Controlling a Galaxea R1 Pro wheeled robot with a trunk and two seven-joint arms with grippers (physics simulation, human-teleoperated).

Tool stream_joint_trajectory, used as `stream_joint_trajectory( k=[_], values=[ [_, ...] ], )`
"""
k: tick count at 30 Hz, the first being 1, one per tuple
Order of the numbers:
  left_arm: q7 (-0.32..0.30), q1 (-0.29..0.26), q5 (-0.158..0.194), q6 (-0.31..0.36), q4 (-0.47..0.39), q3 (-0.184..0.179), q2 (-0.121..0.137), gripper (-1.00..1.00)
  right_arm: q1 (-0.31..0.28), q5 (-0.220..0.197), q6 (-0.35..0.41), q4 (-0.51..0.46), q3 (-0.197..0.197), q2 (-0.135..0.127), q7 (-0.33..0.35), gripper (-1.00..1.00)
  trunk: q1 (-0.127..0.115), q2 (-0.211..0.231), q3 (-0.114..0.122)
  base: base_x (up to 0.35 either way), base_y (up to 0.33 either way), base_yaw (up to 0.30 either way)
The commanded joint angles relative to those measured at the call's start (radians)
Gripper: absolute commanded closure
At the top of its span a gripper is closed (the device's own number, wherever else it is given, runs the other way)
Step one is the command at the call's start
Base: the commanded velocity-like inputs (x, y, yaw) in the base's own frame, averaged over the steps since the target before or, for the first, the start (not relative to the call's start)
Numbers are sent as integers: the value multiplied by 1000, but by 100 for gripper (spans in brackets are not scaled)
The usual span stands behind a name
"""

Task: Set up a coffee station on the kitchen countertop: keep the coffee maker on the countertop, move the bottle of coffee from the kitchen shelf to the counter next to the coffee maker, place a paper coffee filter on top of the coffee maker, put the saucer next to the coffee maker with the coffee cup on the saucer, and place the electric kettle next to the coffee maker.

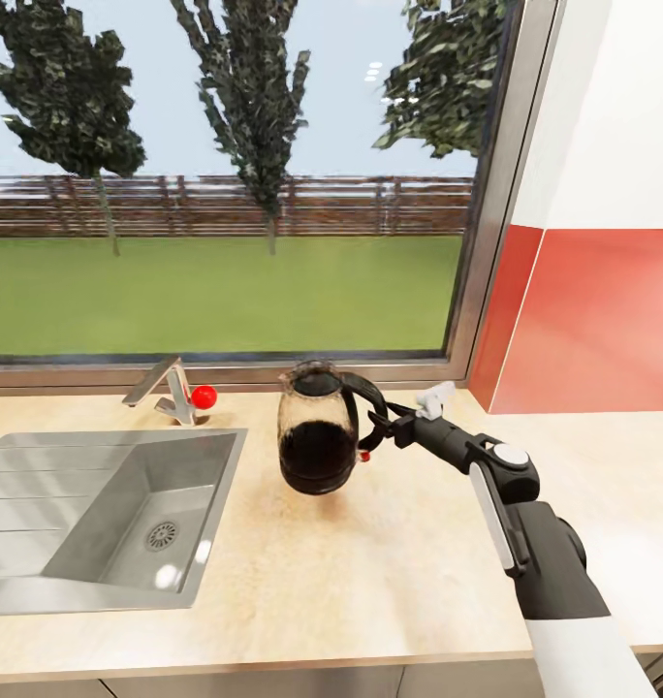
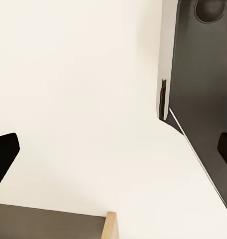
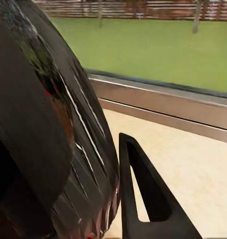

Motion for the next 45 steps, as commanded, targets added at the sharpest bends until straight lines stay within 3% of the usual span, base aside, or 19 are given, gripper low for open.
stream_joint_trajectory(
  k=[1, 21, 36, 45],
  values=[
    [0, 0, -4, 3, -2, 2, -1, -100, -1, 0, 10, -3, 0, 0, 3, 100, 1, -2, -2, 0, 0, 0],
    [1, 0, -2, 3, -3, 5, -2, -100, -1, -3, 18, -14, 21, 2, 6, 100, 1, -2, -1, -64, 0, 8],
    [2, 0, -1, 5, -2, 7, -4, -100, -1, -3, 18, -18, 22, 2, 6, 100, 1, -2, 13, -324, 0, 188],
    [12, 0, 0, 5, -2, 7, -7, -100, -1, -3, 17, -18, 23, 3, 6, 100, 1, -2, 23, -98, 173, 201]
  ],
)
